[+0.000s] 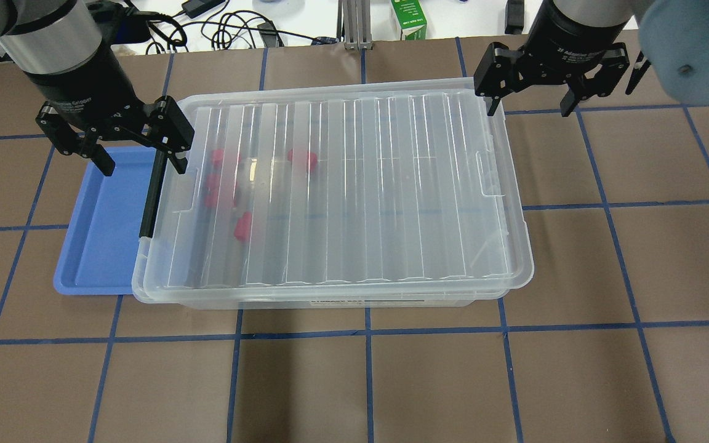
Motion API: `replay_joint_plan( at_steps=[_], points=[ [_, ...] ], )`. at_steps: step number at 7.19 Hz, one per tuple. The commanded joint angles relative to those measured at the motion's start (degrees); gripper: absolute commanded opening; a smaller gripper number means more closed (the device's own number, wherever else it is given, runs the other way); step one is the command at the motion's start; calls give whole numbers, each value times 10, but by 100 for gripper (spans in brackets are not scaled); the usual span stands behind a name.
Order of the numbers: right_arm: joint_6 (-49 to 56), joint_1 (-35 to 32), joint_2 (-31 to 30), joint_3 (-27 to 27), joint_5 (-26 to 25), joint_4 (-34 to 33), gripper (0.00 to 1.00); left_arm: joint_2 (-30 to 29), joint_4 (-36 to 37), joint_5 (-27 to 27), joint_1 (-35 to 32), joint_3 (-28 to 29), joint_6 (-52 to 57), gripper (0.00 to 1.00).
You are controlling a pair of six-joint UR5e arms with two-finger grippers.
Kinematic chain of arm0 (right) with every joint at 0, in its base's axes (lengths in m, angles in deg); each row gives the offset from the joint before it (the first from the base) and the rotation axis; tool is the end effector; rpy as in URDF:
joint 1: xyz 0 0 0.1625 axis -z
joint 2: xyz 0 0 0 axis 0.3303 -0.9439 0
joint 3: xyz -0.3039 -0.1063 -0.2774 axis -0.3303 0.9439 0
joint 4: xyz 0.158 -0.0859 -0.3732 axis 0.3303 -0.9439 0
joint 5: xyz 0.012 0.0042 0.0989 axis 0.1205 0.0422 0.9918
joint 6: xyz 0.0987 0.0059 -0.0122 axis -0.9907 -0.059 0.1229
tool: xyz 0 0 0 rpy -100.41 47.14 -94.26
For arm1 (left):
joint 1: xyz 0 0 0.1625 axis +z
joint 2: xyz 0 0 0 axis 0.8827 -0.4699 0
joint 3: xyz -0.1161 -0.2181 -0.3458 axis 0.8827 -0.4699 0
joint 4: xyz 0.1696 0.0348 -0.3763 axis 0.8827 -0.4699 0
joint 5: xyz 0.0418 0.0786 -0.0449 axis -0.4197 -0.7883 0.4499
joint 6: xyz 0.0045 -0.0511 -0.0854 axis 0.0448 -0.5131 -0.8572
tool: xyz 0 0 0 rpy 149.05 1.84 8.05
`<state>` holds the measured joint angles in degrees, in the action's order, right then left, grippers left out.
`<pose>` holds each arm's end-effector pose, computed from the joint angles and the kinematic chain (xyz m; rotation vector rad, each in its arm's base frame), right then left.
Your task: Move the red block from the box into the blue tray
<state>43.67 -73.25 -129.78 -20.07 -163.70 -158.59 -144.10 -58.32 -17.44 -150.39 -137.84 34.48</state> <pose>0.1566 -0.5019 0.5102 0.0922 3.1198 -0.1520 -0.1182 -0.4787 0.5066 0.0076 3.1194 0.1916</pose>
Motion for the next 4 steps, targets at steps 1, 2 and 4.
replay_joint_plan(
  at_steps=[1, 2, 4],
  points=[
    [17, 9, 20, -44, -4, -50, 100, 0, 0, 0, 0, 0, 0, 100],
    [50, 23, 29, -80, -1, -89, 100, 0, -1, 0, 0, 0, 0, 100],
    [67, 54, 43, -167, 0, -204, 100, 0, -1, 0, 0, 0, 0, 100]
  ],
)
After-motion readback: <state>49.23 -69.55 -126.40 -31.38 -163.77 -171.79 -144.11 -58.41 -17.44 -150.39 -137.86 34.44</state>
